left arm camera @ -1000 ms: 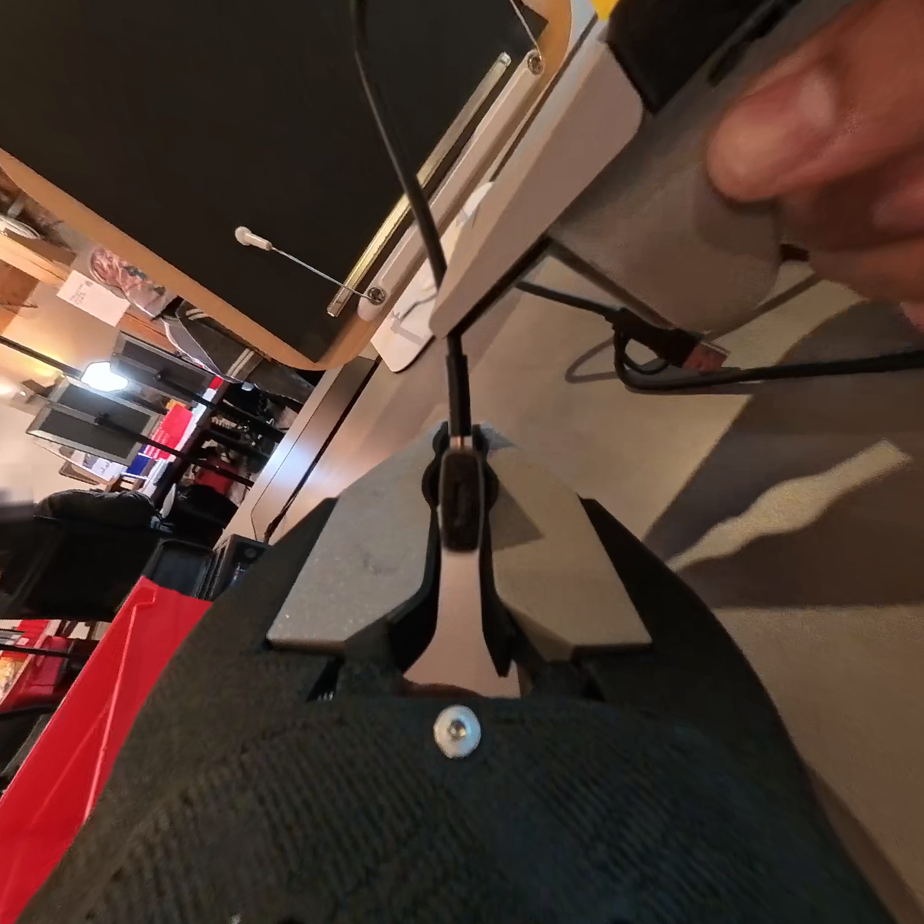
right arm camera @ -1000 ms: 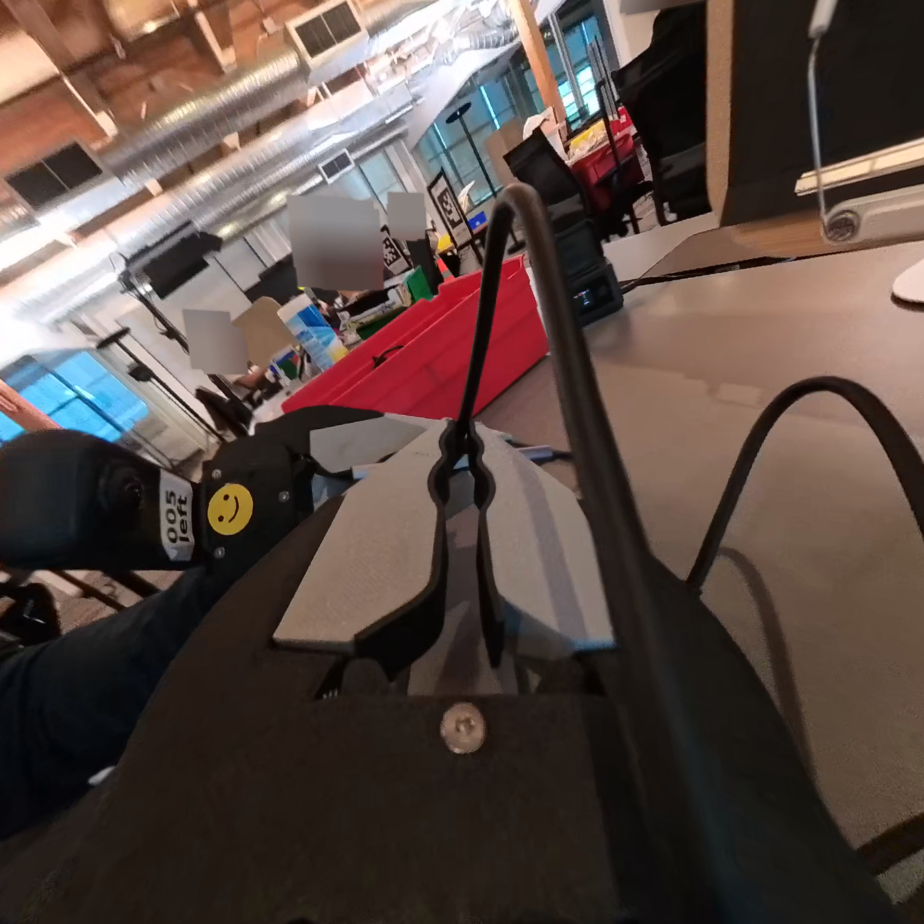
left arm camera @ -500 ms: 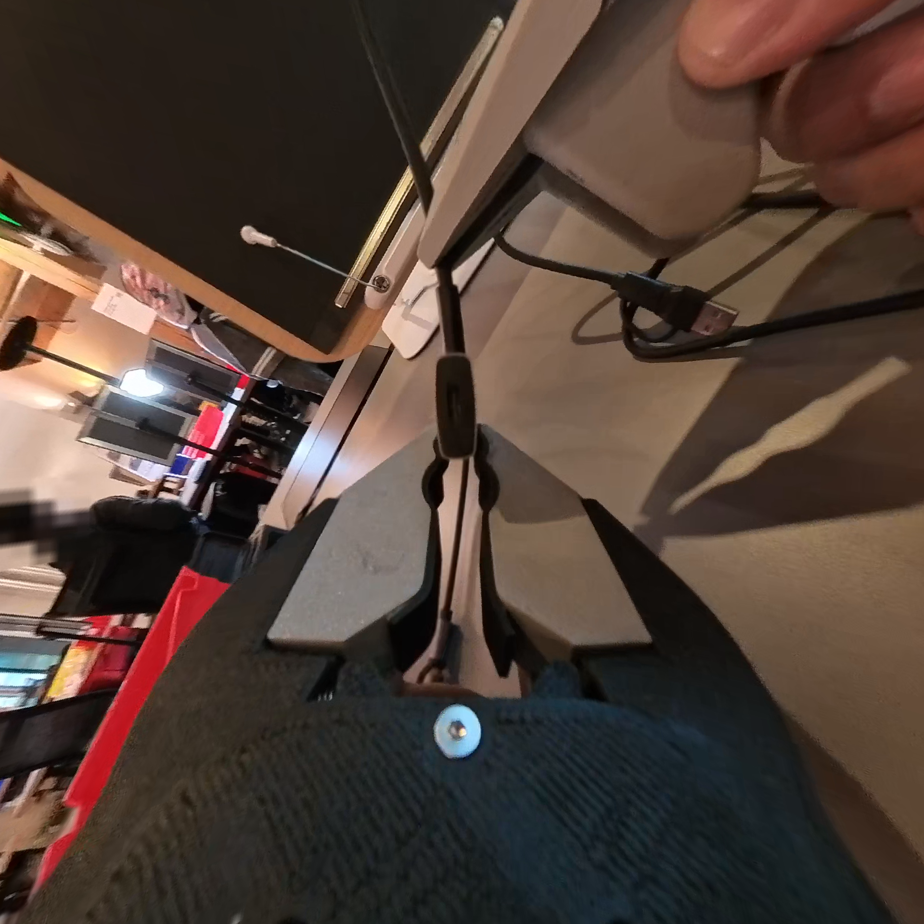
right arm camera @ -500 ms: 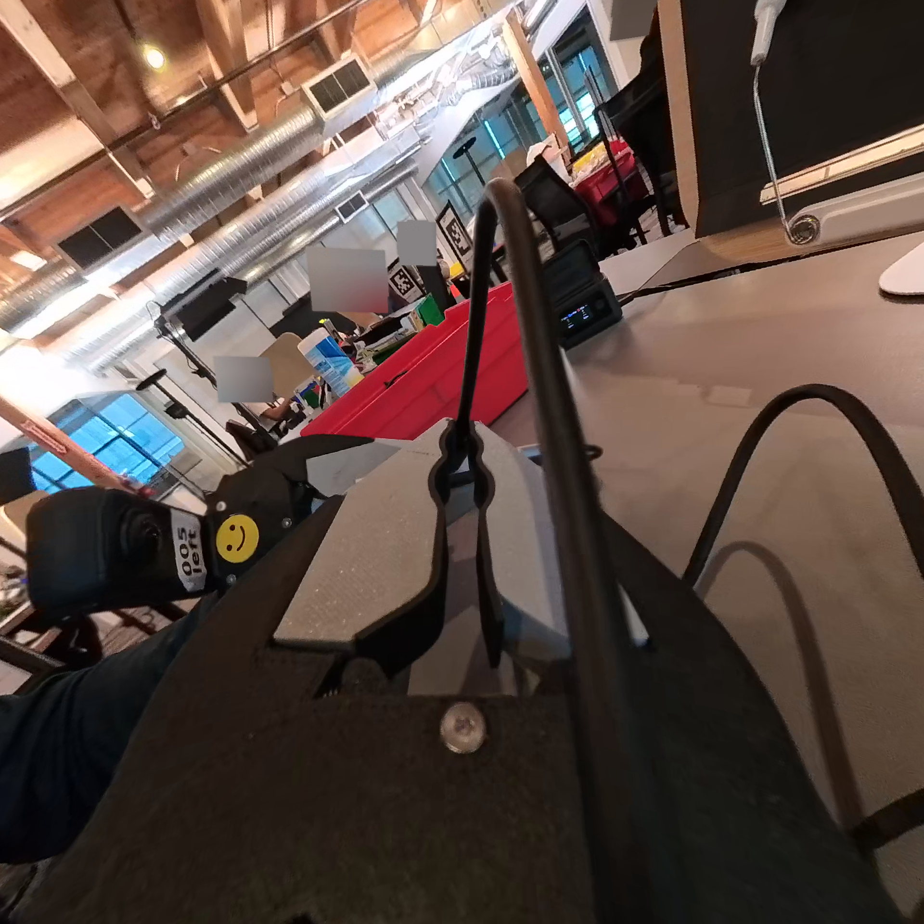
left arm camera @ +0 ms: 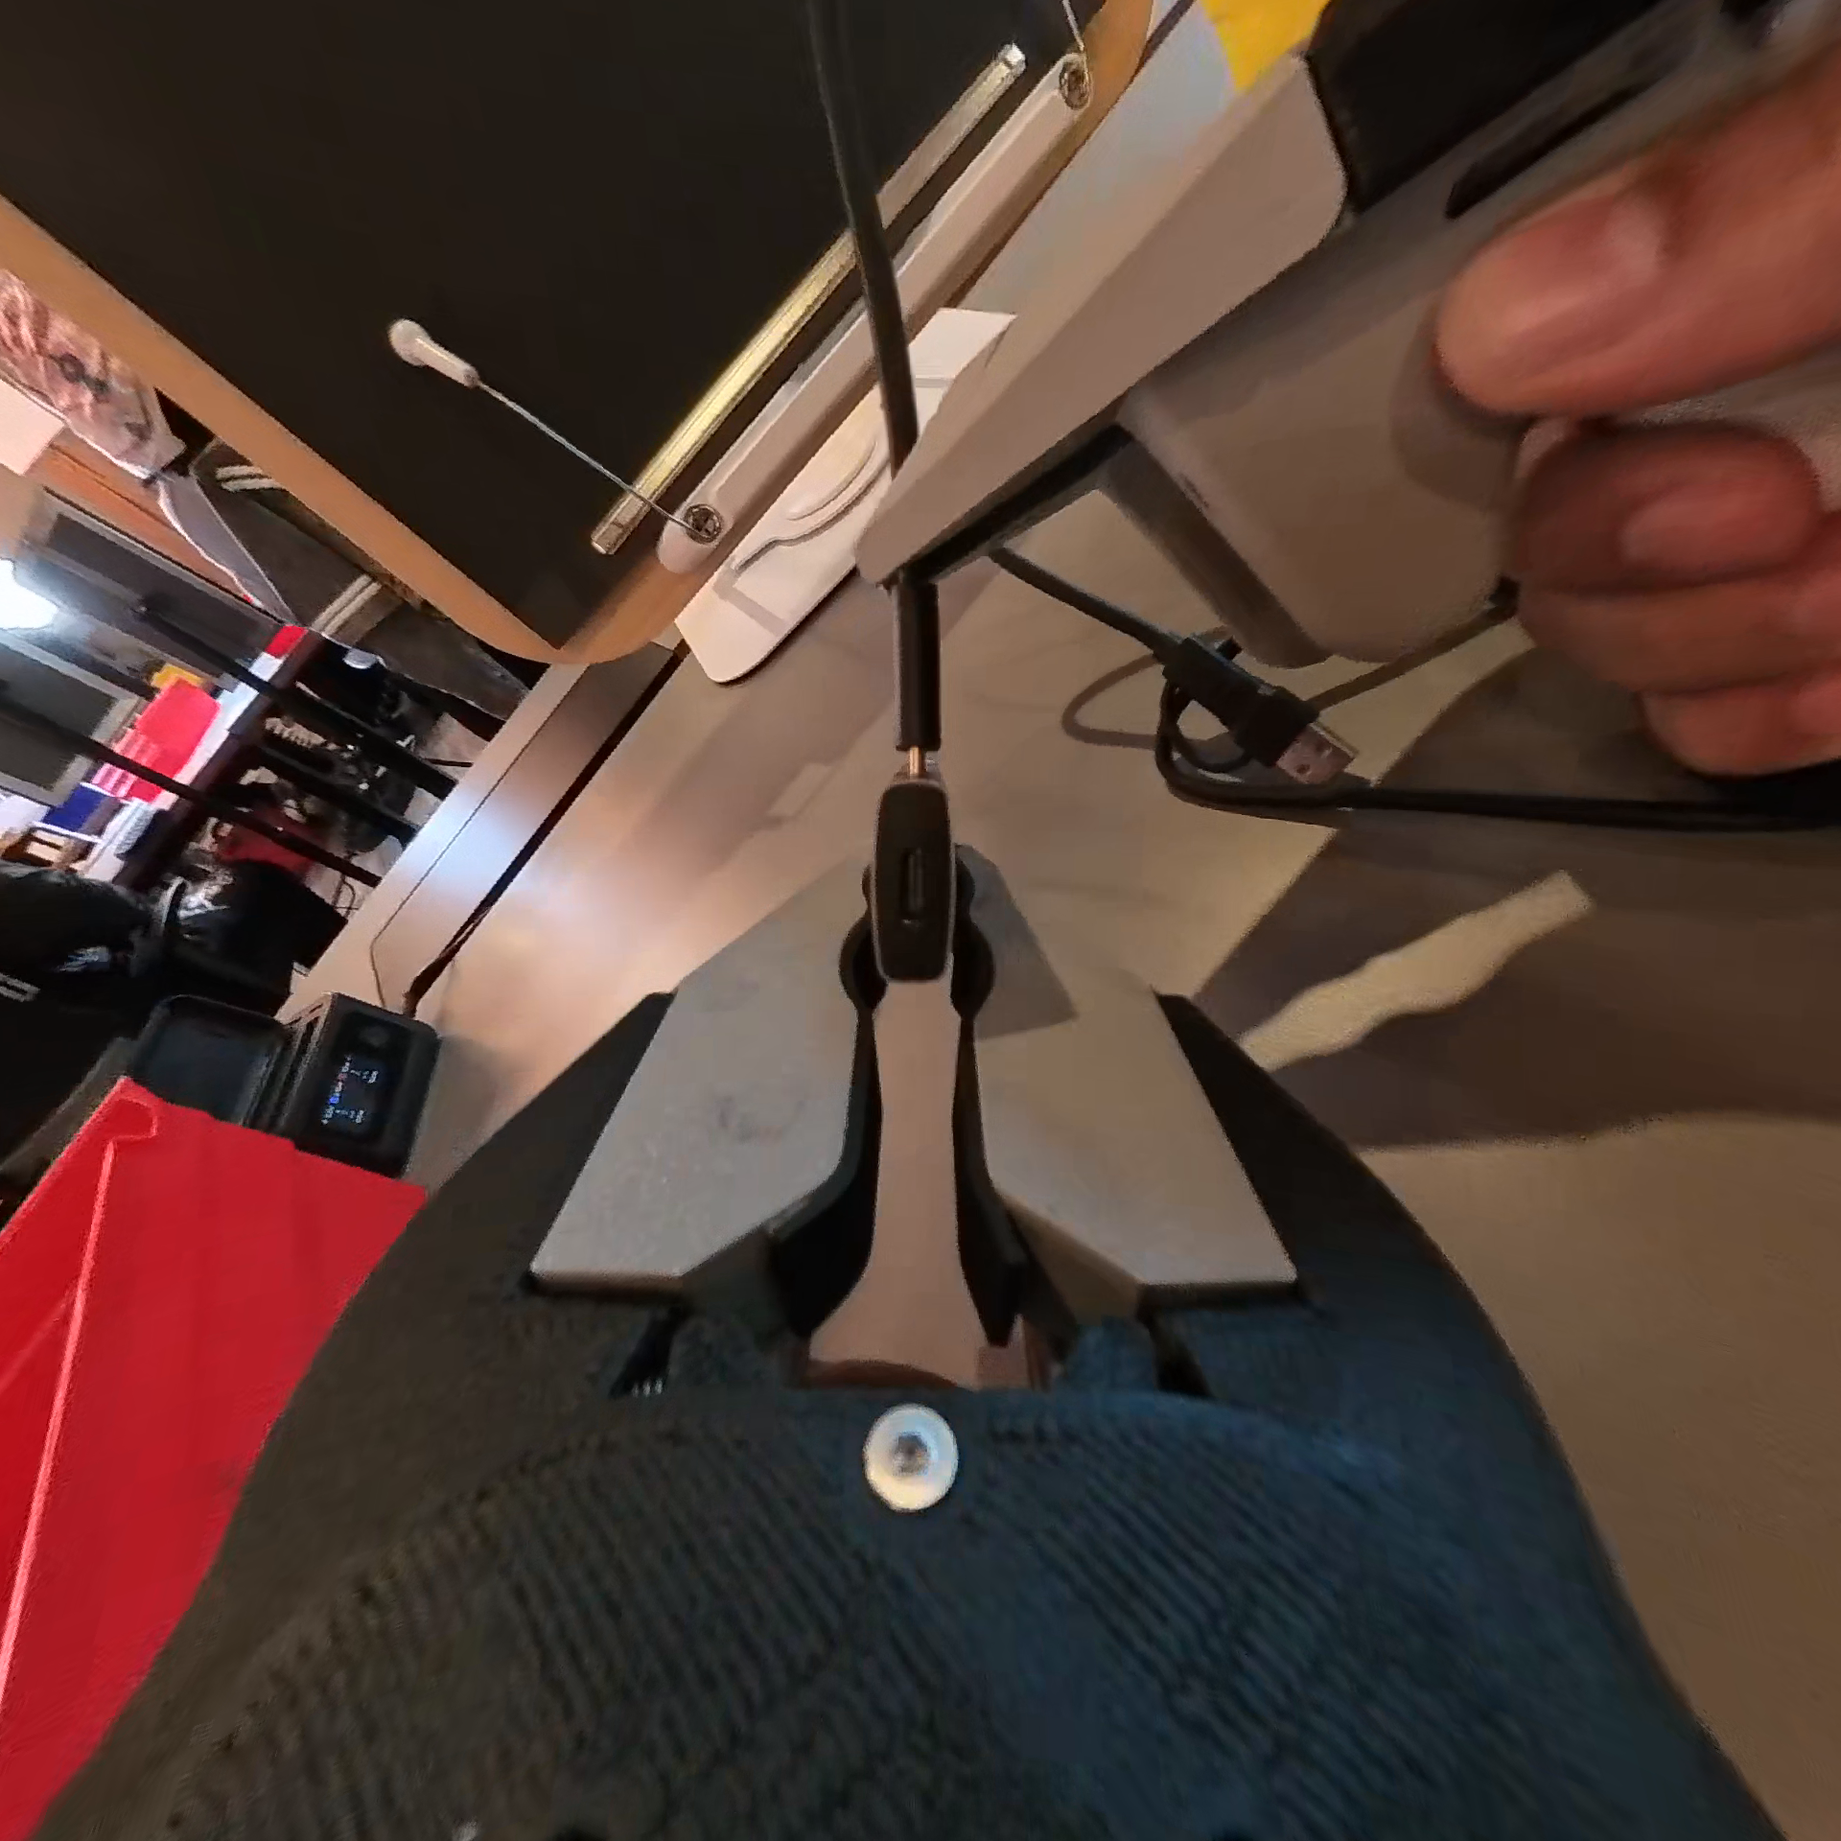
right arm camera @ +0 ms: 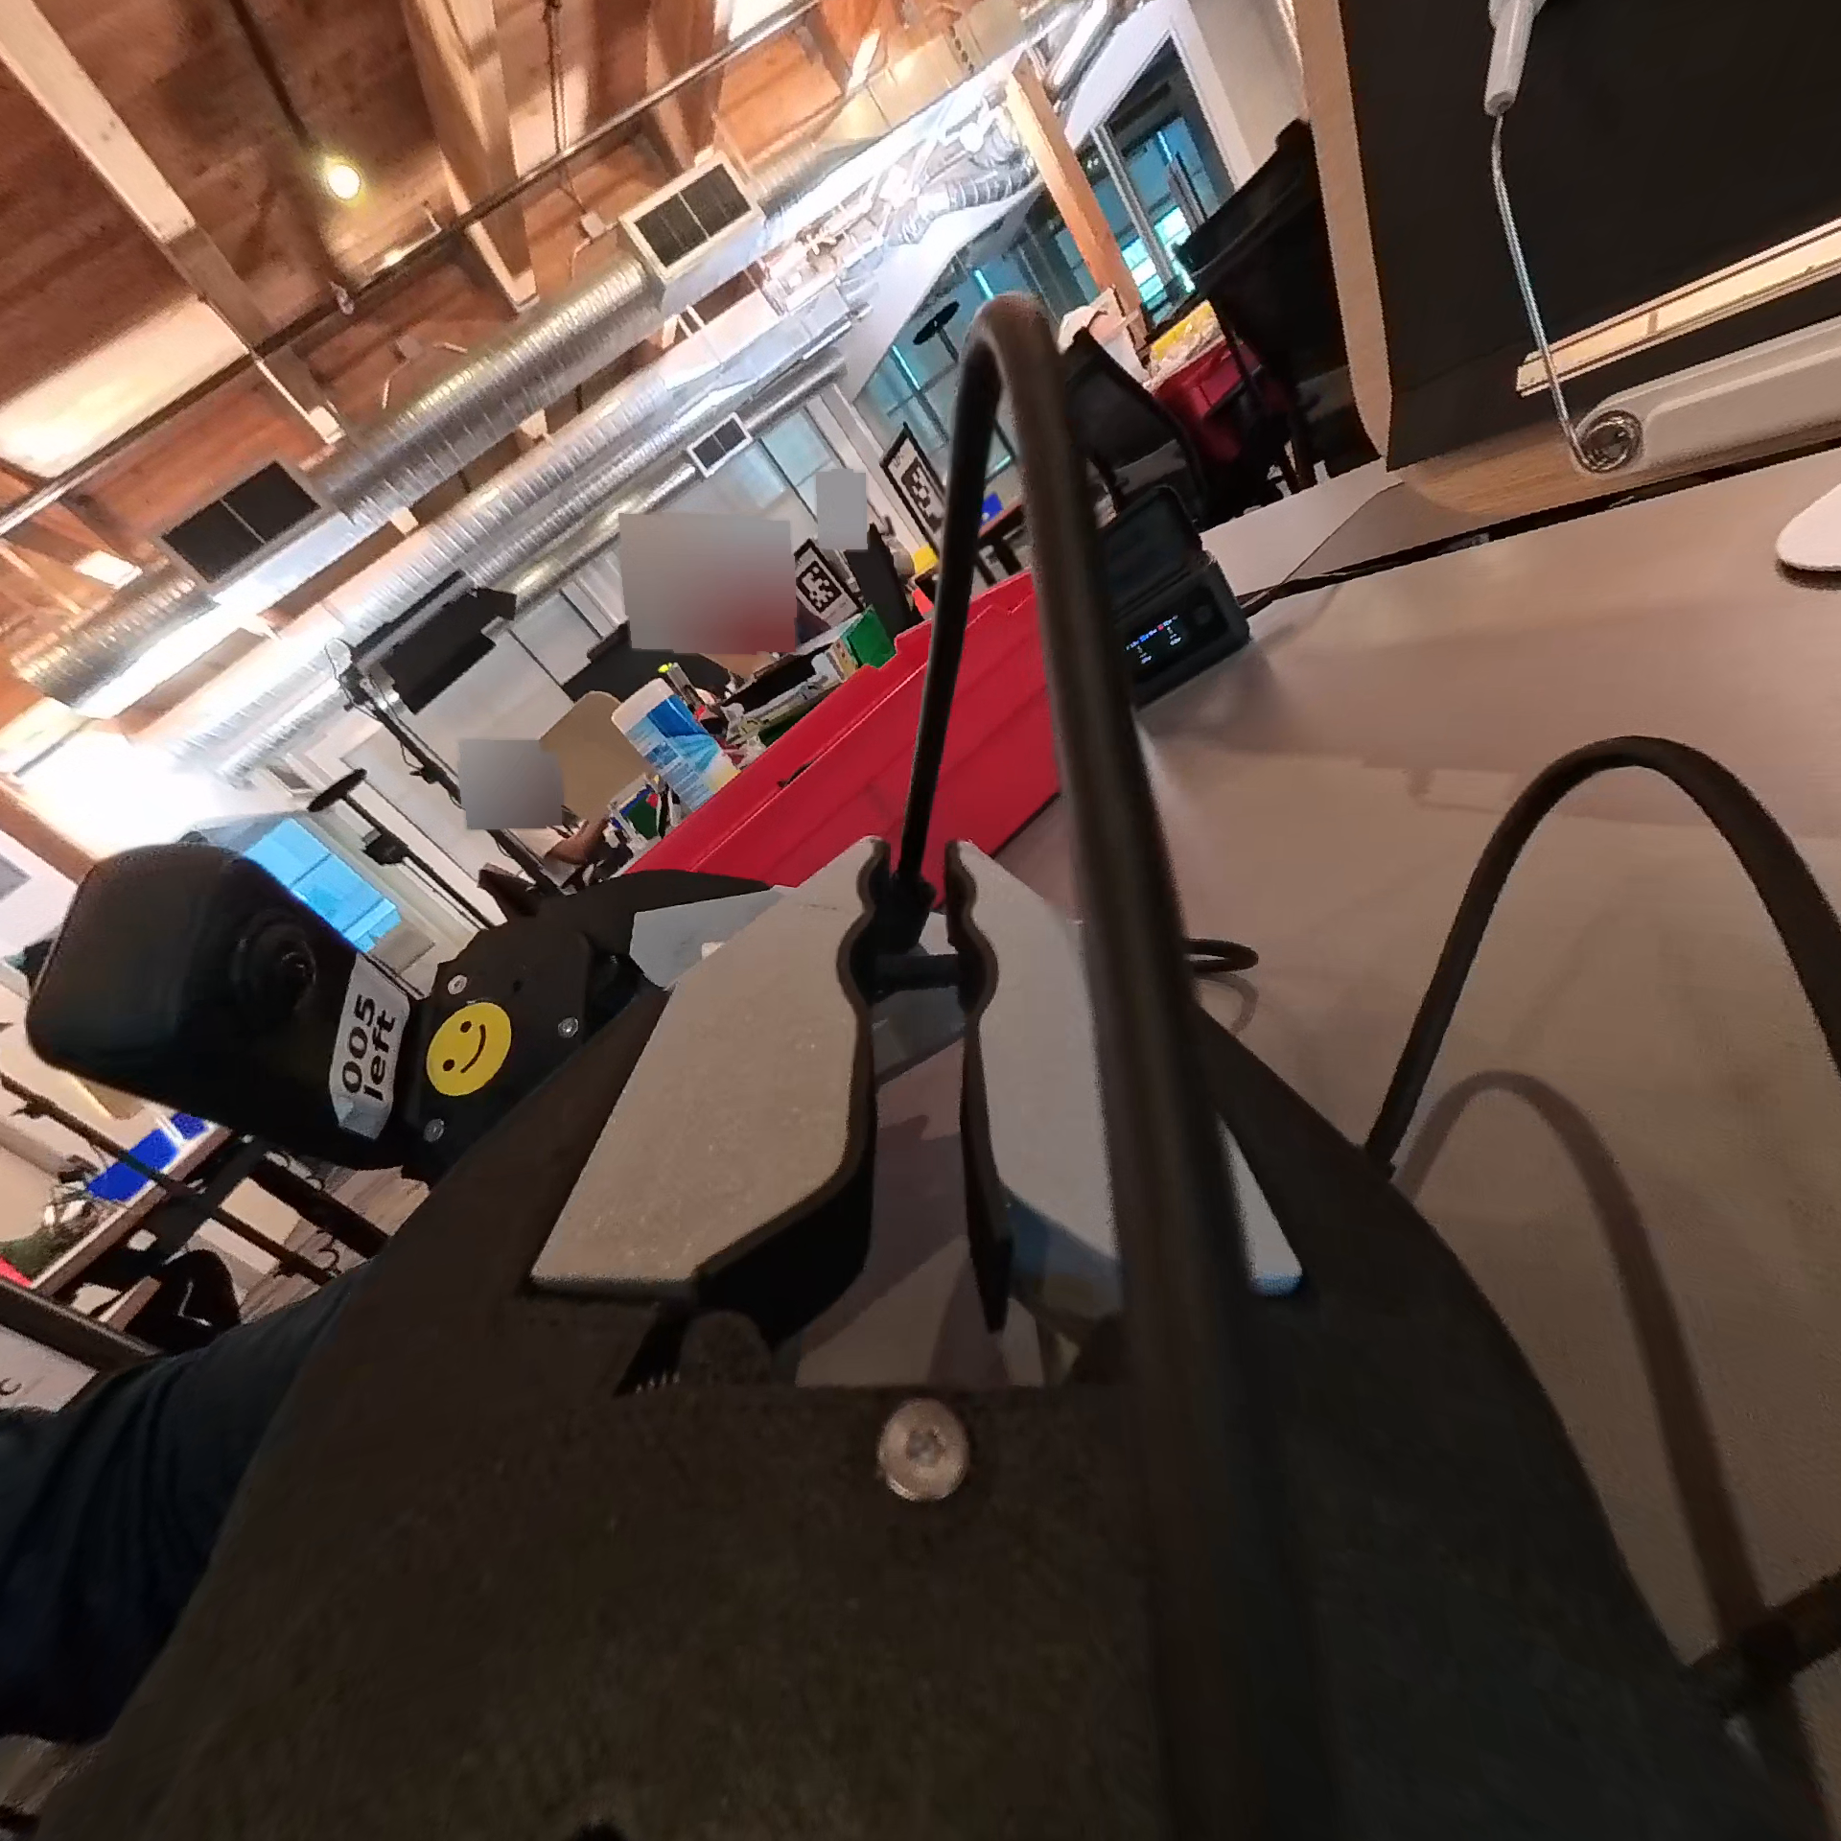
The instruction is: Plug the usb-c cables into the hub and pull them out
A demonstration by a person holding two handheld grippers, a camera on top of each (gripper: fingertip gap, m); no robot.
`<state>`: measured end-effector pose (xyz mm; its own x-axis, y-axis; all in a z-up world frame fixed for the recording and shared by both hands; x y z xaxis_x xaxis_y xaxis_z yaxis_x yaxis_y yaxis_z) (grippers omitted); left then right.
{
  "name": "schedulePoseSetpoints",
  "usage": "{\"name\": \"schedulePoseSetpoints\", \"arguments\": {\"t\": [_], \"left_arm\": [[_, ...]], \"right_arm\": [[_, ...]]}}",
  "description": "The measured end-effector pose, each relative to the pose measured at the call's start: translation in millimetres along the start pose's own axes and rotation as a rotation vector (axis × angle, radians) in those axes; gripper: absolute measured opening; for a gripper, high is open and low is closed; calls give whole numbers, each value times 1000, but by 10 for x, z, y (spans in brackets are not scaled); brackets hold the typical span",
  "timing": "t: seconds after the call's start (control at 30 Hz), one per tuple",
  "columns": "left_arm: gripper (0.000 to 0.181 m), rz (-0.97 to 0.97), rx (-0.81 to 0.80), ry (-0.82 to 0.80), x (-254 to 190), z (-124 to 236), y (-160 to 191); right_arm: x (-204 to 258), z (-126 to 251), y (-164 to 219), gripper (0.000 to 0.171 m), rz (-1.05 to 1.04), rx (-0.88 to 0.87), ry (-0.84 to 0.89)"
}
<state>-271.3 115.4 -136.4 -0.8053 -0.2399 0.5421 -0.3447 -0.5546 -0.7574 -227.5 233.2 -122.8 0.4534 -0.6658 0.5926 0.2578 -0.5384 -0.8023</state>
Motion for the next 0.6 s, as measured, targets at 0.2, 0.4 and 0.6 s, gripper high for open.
{"name": "schedulePoseSetpoints", "arguments": {"t": [0.2,0.4,0.6], "left_arm": [[6,3,-9,11,17,10,22],[7,23,-11,7,49,16,30],[6,-9,-1,0,42,18,34]], "right_arm": [[0,-10,12,2,-13,24,-42],[-26,-12,13,14,-32,65,-57],[-12,-20,19,2,3,85,-79]]}}
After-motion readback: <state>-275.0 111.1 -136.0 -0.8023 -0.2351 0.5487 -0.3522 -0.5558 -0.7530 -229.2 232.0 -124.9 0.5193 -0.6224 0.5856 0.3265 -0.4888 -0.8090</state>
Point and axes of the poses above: each gripper's, where its closed fingertips meet, z back along the fingers, y out of its underside, x = y × z across the jaws, the point moved 8 cm from there along z, back along the fingers, and after that the axes turned 1 degree about x, right-handed, at the moved point
